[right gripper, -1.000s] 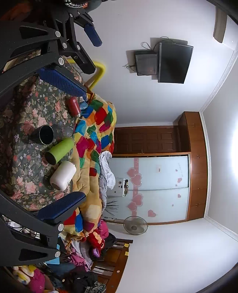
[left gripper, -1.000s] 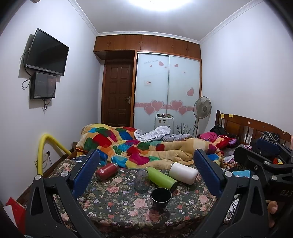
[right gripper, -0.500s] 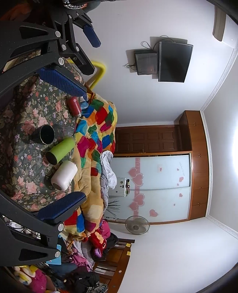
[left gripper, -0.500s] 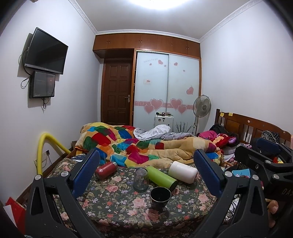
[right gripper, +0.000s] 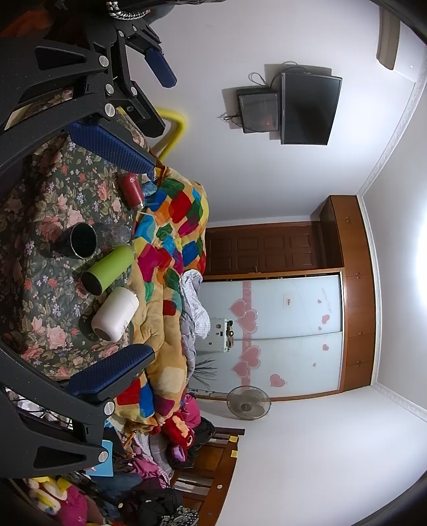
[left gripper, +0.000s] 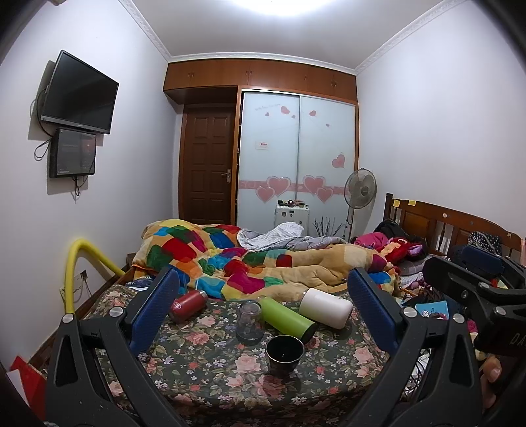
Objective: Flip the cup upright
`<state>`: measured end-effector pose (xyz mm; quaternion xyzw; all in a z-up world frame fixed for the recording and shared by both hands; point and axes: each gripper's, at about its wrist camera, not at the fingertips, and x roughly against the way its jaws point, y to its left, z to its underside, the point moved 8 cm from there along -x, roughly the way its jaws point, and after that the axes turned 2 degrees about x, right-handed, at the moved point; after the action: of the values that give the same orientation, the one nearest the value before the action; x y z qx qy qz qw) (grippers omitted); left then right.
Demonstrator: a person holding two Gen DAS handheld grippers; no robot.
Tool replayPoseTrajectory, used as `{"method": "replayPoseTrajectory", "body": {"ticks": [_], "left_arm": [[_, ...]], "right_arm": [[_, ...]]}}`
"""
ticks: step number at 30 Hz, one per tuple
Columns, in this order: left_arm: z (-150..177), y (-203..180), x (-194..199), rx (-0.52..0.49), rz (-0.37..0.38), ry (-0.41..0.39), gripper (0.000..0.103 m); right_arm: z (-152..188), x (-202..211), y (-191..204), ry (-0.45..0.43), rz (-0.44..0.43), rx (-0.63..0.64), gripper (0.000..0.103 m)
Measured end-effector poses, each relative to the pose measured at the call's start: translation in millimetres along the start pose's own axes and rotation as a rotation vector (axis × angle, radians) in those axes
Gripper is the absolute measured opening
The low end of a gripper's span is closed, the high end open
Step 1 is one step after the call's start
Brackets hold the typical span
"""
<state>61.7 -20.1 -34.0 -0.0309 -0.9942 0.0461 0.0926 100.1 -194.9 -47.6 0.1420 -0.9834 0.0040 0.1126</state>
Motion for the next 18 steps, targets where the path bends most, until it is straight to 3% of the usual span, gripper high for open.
{"method": "replayPoseTrajectory", "body": {"ticks": [18], "left_arm": [[-4.0,-2.5,2.6,-0.006,0.014,0.0,0.103]], "right_arm": [[0.3,0.1,1.6,-0.006,0.001,-0.005,0.103]]}}
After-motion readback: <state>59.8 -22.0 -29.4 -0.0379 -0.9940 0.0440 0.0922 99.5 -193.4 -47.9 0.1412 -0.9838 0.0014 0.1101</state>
